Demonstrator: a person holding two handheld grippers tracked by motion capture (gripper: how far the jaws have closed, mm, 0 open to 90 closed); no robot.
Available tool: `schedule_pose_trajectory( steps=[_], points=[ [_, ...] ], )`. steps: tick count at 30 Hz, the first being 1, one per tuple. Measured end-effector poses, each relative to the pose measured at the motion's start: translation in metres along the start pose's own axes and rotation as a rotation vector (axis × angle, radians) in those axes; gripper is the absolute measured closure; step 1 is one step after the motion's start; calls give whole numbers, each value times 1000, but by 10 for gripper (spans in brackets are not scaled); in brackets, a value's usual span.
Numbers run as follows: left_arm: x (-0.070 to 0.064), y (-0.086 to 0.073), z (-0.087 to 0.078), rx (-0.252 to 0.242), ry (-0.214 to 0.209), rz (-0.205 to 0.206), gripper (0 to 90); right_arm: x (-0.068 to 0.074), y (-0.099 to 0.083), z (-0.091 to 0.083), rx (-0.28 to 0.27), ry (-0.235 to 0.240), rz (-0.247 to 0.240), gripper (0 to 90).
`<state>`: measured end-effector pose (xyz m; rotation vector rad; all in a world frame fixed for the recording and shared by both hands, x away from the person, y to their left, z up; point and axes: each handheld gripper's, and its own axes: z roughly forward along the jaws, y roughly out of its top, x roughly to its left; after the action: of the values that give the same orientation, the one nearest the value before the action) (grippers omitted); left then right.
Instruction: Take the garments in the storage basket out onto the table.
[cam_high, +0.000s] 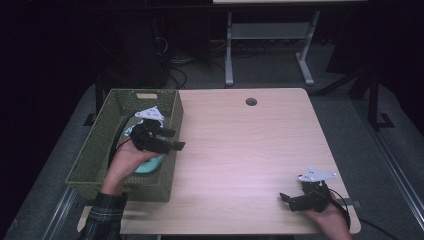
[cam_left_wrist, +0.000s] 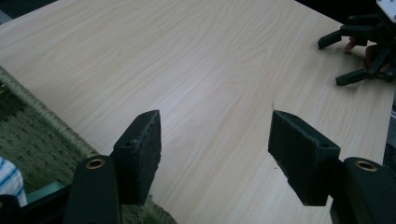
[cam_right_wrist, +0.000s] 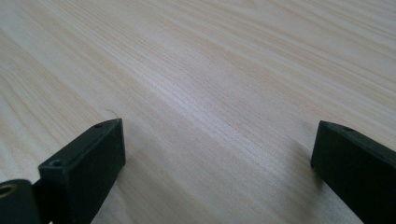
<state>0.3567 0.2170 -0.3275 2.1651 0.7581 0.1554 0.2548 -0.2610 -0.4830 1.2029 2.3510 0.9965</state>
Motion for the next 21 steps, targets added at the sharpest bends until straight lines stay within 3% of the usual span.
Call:
schedule_pose_trajectory(
  steps=[21],
  points=[
    [29, -22, -36, -14, 82, -45, 391, 0, 0, 0, 0, 3, -1, 25]
  ],
)
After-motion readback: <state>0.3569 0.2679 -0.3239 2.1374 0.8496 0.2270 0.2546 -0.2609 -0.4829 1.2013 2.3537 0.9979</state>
